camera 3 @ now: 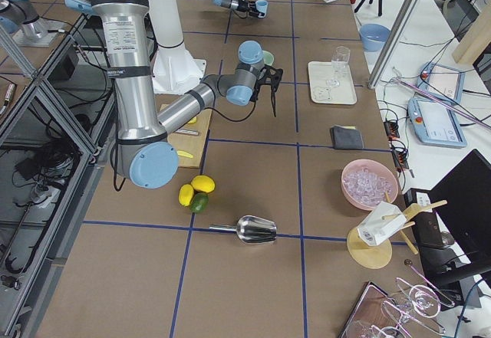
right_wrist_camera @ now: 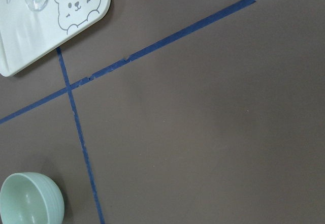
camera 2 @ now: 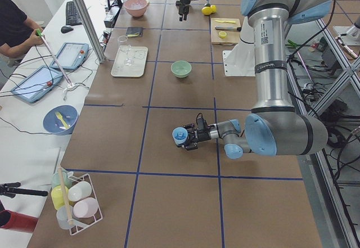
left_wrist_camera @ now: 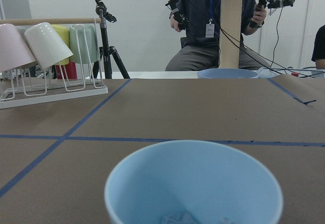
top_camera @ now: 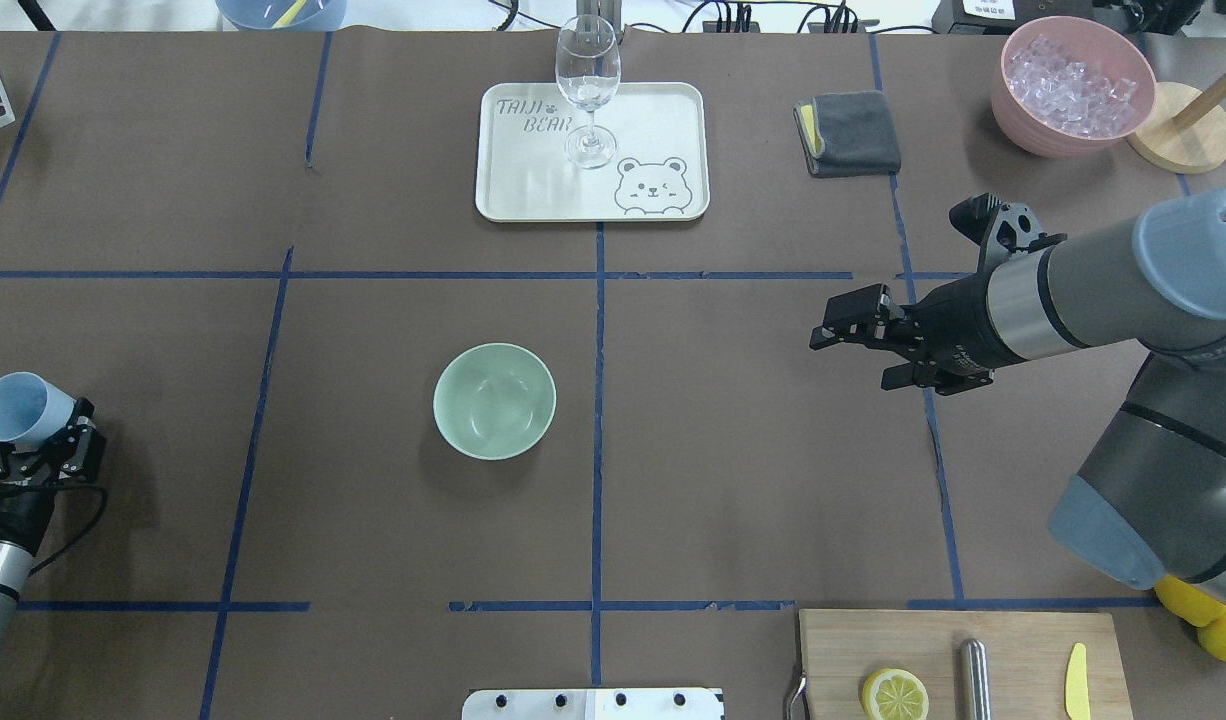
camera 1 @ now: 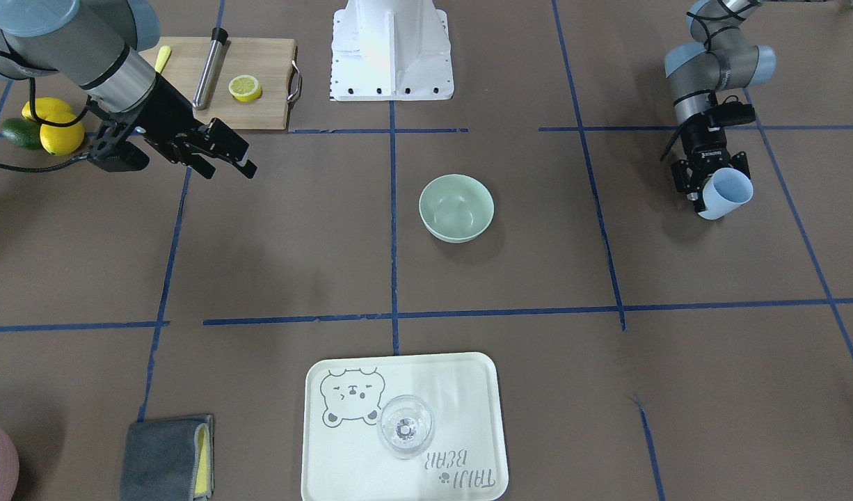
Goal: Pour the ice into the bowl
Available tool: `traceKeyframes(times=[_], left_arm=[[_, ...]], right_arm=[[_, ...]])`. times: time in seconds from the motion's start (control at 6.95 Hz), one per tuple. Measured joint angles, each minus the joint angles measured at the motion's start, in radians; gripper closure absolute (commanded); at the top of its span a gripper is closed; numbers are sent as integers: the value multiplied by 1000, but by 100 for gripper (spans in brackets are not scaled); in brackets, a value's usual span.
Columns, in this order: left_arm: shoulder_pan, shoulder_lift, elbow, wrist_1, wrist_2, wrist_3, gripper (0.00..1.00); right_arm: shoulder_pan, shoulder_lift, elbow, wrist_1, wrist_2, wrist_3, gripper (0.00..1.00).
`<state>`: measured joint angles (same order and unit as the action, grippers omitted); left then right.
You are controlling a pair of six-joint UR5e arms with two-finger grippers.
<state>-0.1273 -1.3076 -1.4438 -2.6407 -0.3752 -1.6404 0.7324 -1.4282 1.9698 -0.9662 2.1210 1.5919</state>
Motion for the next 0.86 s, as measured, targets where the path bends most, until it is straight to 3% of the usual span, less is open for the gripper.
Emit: traceKeyframes(times=[0.14,0.43,0.86], left_arm=[[-14,-3,0,-4,-1,30,100],[-50,-23,-40,-57,-11,167,100],[-86,-180,-164,-229,-114,598,100]], right_arm=[[3,1,0,0,0,-1,0],[10,3,-1,0,0,0,0],[34,-2,-2,0,23,-7,0]])
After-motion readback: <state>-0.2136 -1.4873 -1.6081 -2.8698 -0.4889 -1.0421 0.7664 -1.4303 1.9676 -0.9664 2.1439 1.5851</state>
